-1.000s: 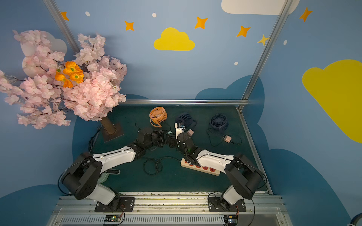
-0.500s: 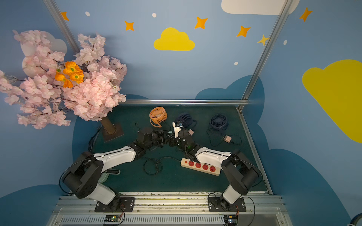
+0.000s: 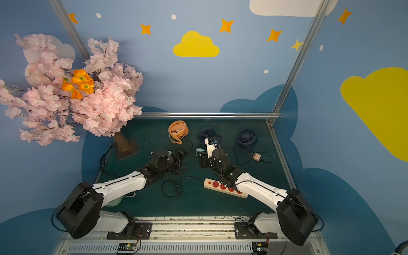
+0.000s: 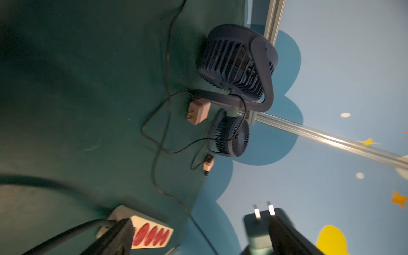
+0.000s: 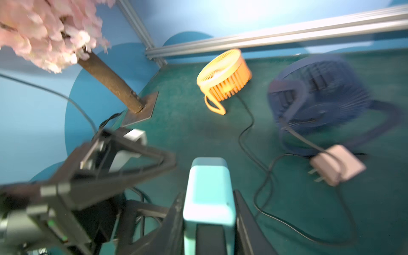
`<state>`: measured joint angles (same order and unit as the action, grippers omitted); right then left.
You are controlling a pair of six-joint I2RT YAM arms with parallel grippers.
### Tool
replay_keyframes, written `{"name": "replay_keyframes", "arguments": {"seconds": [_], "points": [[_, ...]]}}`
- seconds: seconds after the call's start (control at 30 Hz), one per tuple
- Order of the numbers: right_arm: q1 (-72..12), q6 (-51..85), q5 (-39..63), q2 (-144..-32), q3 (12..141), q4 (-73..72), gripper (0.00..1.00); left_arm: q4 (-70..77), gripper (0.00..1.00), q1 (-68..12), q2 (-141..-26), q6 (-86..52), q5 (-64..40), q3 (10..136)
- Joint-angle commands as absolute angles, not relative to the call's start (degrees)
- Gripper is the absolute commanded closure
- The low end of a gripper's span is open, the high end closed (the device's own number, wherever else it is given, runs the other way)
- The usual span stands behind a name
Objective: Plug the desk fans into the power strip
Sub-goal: Adjust the plug, then move the socket to the center of the board.
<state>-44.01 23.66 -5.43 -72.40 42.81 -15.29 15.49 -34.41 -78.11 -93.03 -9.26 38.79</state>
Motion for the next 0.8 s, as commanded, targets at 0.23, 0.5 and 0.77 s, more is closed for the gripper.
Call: {"name": "replay_keyframes", "arguments": {"seconds": [0.23,0.5,0.77], "points": [[-39.88,22.93,-8.50,-59.41,41.29,4.20,1.00,-3.41,0.07,-53.63,-72.51,-90.57,6.38,34.32],[-39.64,25.81,-6.68,-58.42,40.00,1.58,1.00,7.84,0.22,-56.15,-84.58,-89.42,9.03,36.65],[-39.64,26.46,-7.89,-55.94,37.11,3.21,1.00,15.59,0.39,-55.07,-93.08,-88.04,12.19,39.13]]}}
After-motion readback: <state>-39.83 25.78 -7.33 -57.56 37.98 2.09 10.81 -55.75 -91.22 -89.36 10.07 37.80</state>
